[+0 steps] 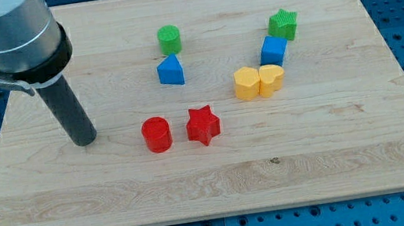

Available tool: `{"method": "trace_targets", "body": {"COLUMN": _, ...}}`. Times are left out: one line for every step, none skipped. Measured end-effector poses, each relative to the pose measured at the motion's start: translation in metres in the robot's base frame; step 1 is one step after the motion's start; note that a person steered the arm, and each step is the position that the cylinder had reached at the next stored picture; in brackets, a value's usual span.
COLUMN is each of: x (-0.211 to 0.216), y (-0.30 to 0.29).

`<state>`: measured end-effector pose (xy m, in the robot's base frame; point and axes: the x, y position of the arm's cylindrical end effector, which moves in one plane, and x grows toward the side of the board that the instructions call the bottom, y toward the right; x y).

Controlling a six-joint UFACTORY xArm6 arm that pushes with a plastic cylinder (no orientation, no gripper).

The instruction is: Place the red circle vertically below the blue triangle

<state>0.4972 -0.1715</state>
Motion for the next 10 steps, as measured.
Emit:
{"method": "trace_targets", "body": {"x": 0.003, "y": 0.026}}
{"method": "trace_targets", "body": {"x": 0.003, "y": 0.065}}
{"method": "trace_targets", "body": {"x": 0.003, "y": 0.075}}
{"method": "trace_targets", "body": {"x": 0.006, "y": 0.073}}
{"method": "trace_targets", "body": {"x": 0.019, "y": 0.077}}
{"method": "trace_targets", "body": {"x": 0.020, "y": 0.077}}
{"method": "trace_targets", "body": {"x": 0.027, "y": 0.076}}
{"method": "trace_targets", "body": {"x": 0.032, "y": 0.076}}
{"method": "trace_targets", "body": {"x": 0.032, "y": 0.076}}
{"method": "trace_targets", "body": {"x": 0.031, "y": 0.077}}
